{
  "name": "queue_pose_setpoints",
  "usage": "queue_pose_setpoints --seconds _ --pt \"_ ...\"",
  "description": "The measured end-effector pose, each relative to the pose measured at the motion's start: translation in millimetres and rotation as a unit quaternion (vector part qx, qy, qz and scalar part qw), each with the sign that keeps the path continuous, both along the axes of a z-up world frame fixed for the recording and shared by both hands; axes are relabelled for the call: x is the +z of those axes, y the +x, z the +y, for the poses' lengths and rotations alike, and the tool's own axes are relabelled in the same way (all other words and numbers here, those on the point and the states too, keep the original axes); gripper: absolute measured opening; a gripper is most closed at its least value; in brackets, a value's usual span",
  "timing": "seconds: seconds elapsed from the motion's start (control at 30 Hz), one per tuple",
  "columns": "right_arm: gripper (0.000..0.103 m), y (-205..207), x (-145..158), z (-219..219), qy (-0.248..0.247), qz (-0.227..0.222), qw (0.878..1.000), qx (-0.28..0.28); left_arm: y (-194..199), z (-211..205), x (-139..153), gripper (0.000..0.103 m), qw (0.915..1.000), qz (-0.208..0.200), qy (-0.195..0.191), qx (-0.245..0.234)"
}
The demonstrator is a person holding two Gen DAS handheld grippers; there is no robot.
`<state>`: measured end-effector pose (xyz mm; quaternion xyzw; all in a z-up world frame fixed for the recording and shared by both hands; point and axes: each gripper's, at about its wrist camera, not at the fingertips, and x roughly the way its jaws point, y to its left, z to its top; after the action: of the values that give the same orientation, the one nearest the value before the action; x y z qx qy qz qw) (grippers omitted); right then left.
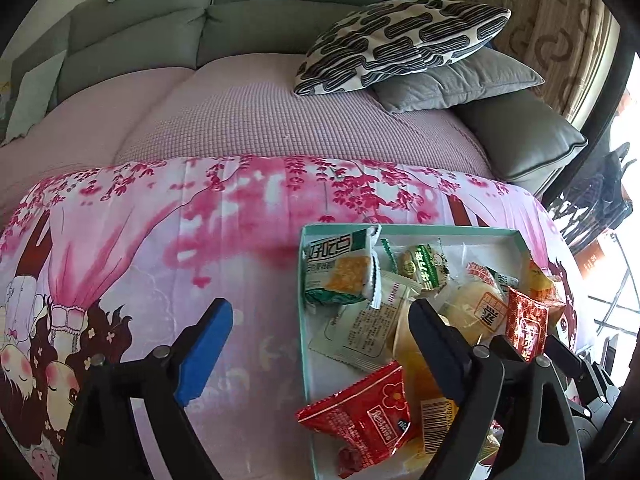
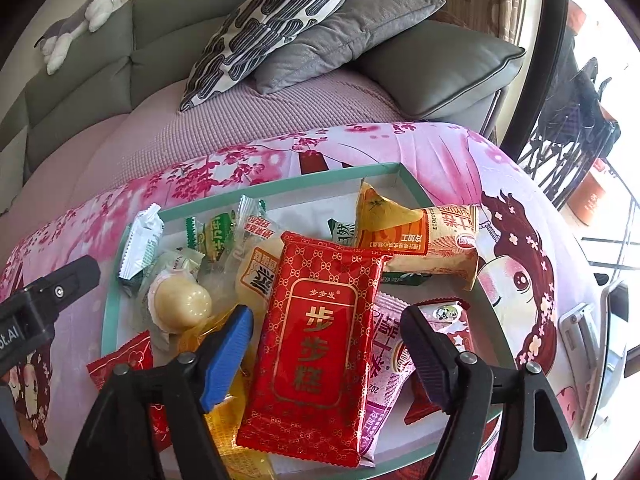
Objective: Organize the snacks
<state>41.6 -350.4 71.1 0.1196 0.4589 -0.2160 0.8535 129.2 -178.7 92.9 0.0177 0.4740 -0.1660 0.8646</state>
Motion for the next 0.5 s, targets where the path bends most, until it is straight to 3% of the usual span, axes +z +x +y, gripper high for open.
queue_pose_setpoints --seconds 0.17,0.33,0.5 --pt "0.102 -1.9 -0.2 -2.4 0.001 -0.008 1.000 -0.003 -3.1 9.5 -3.1 0.099 0.9997 -0.014 0.016 0.014" --pt "0.103 -2.2 1.5 -0.5 -0.004 -0.013 1.000 -0.001 -6.3 18.7 -4.3 0.099 0.9990 -0.026 0.026 0.024" --pt "0.103 -5.0 4.5 3.4 -0.007 -0.016 1.000 0.000 -12.1 29.7 -3.2 0.099 0.9930 -0.053 0.074 0.074"
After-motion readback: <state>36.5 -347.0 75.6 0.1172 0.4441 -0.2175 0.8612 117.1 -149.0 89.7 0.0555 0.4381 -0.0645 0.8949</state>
